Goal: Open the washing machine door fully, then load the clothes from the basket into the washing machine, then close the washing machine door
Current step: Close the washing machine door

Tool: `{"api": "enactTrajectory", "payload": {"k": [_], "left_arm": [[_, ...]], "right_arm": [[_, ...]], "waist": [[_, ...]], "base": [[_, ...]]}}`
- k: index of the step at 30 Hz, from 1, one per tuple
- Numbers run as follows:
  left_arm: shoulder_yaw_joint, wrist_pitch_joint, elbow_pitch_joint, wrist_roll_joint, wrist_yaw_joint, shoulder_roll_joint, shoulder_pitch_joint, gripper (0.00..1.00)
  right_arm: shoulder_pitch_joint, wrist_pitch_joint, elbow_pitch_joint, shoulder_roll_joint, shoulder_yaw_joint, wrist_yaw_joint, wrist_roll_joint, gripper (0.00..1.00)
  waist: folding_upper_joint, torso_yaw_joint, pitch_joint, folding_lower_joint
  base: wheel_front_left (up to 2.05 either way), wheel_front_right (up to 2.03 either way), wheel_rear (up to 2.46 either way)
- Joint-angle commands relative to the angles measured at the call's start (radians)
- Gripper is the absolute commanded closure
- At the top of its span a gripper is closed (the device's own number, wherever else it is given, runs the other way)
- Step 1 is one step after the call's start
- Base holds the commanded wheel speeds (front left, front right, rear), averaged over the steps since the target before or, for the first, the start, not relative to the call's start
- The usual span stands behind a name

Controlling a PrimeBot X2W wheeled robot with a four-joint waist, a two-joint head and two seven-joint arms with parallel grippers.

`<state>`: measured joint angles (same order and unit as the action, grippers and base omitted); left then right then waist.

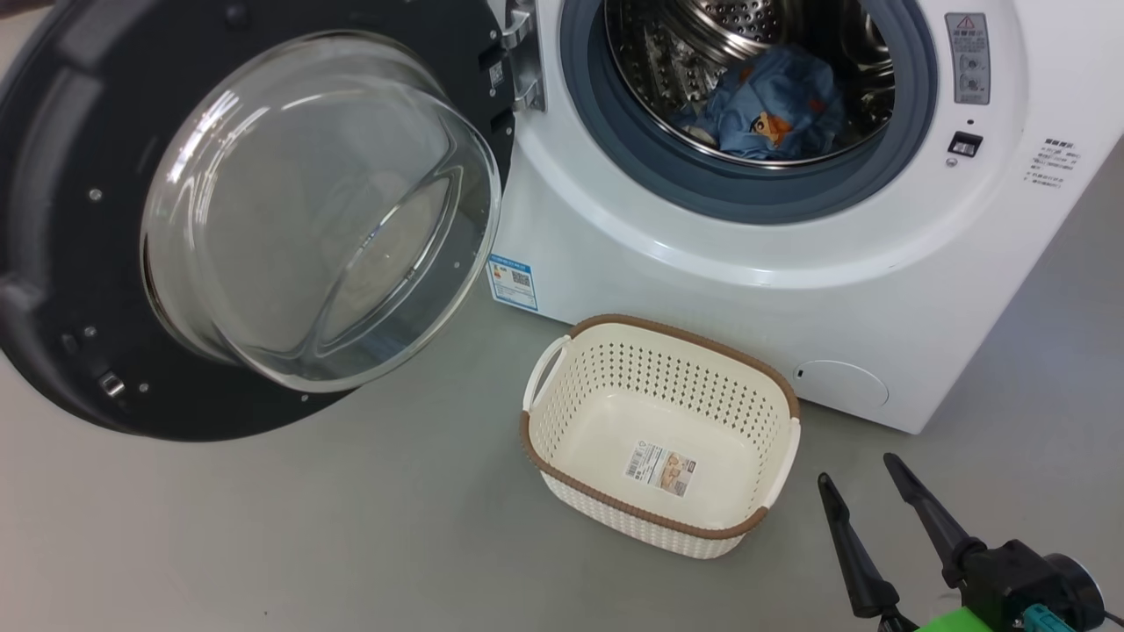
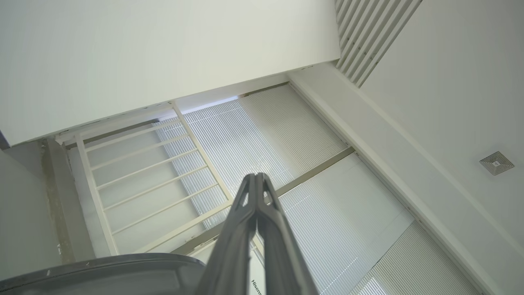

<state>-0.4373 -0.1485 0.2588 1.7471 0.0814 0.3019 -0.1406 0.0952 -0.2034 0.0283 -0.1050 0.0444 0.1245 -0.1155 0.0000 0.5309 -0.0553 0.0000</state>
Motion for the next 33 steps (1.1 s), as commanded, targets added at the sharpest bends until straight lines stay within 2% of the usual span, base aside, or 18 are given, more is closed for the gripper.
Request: {"api": "enactTrajectory", "payload": {"k": [1, 6, 11, 16, 21, 25, 33], "left_arm": [[-0.038, 0.016, 0.002, 0.008, -0.013, 0.066, -0.061, 1.0], [-0.018, 0.106, -0.198, 0.043, -0.09, 0.214, -0.205, 1.0], [0.036, 0.208, -0.445, 0.084, -0.149, 0.312, -0.352, 1.0], [0.078, 0.256, -0.633, 0.088, -0.162, 0.356, -0.463, 1.0], [0.104, 0.294, -0.769, 0.073, -0.17, 0.396, -0.506, 1.0], [0.142, 0.33, -0.831, 0.054, -0.173, 0.41, -0.522, 1.0], [0.18, 0.373, -0.903, 0.038, -0.147, 0.401, -0.541, 1.0]], "right_arm": [[-0.046, 0.001, 0.031, -0.015, 0.018, 0.006, 0.012, 0.0], [-0.054, 0.009, 0.043, -0.029, 0.021, 0.006, 0.011, 0.0], [-0.052, 0.018, 0.065, -0.041, 0.013, 0.006, 0.014, 0.0], [-0.04, 0.029, 0.092, -0.045, -0.002, 0.006, 0.021, 0.0], [-0.047, 0.048, 0.125, -0.06, 0.0, 0.006, 0.027, 0.0], [-0.061, 0.063, 0.15, -0.078, 0.002, 0.006, 0.029, 0.0], [-0.092, 0.084, 0.179, -0.107, 0.006, 0.006, 0.025, 0.0]], "waist": [[0.0, 0.002, -0.01, 0.0], [0.0, 0.001, -0.025, 0.0], [0.0, 0.0, -0.048, 0.0], [0.0, 0.001, -0.073, 0.0], [0.0, -0.019, -0.114, 0.0], [0.0, -0.033, -0.152, 0.0], [0.0, -0.057, -0.214, 0.0]], "base": [[0.0, 0.0, 0.0], [0.0, 0.0, 0.0], [0.0, 0.0, 0.0], [0.0, 0.0, 0.0], [0.0, 0.0, 0.0], [0.0, 0.0, 0.0], [0.0, 0.0, 0.0]]}}
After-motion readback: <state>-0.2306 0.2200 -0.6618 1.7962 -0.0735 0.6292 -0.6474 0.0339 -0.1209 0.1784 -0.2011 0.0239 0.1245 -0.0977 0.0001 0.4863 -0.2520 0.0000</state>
